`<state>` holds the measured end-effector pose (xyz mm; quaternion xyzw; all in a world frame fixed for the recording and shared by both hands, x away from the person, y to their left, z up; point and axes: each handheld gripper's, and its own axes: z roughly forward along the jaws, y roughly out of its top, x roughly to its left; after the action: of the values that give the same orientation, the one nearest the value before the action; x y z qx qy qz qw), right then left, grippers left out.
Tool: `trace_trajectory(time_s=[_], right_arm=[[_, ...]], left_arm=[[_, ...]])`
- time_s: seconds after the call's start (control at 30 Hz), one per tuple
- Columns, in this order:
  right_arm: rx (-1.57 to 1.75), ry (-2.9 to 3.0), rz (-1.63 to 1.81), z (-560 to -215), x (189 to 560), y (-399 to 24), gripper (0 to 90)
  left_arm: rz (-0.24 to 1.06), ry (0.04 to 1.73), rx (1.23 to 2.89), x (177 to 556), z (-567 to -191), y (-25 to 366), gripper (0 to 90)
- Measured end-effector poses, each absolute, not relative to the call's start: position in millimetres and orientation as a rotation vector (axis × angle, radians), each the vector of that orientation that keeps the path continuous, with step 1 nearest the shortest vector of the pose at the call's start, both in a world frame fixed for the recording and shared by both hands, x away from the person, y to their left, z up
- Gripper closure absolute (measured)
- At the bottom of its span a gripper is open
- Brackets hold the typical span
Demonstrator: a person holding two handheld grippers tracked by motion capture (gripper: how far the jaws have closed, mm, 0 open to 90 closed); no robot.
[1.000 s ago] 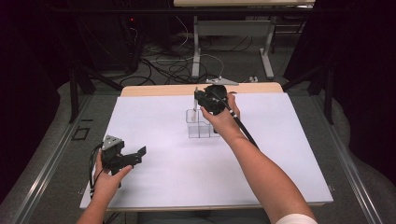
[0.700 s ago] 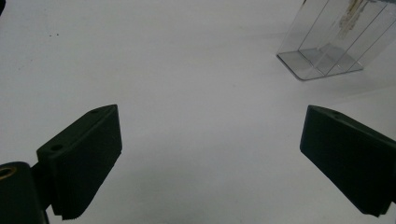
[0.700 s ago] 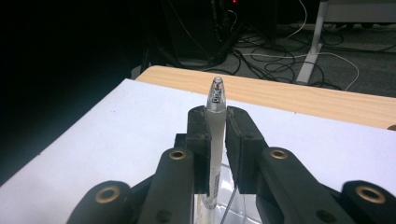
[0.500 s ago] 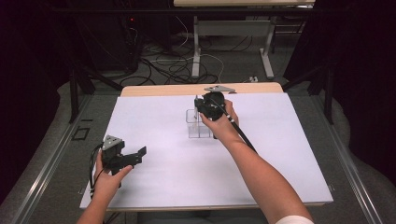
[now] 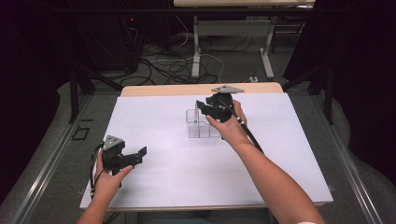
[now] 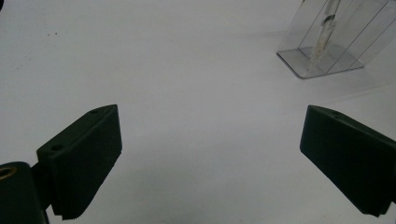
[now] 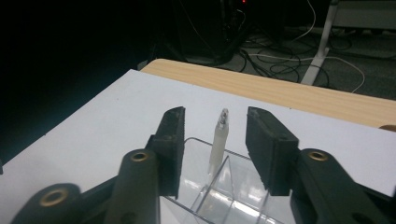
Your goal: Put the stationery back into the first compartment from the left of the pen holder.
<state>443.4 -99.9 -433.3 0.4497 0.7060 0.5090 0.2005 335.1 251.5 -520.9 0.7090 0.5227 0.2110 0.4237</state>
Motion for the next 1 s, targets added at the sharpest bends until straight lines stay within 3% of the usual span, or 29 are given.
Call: trace_trajectory(time_s=[0.3, 0.43, 0.7, 0.83, 0.93, 1.0], right_arm=[[1.074, 2.016, 1.383, -430.1, 427.1, -116.4, 31.8], [0.988, 2.021, 1.302, -430.2, 420.1, -123.2, 15.1], [1.013, 2.093, 1.267, -440.6, 406.5, -143.8, 18.4], [1.027, 2.072, 1.247, -447.2, 401.0, -158.2, 13.3], [1.051, 2.064, 1.227, -455.0, 396.2, -171.5, 0.0], [1.086, 2.063, 1.224, -460.7, 391.9, -180.6, 0.0]], left_arm=[[0.525, 1.309, 1.780, 335.4, -521.0, 251.1, 5.7], [0.530, 1.310, 1.776, 335.5, -521.4, 250.5, 5.8], [0.533, 1.309, 1.777, 335.1, -521.1, 249.6, 5.8], [0.534, 1.314, 1.775, 334.8, -521.0, 250.1, 5.8], [0.536, 1.311, 1.775, 334.8, -521.4, 250.8, 5.8], [0.536, 1.312, 1.776, 334.7, -521.5, 251.0, 5.8]])
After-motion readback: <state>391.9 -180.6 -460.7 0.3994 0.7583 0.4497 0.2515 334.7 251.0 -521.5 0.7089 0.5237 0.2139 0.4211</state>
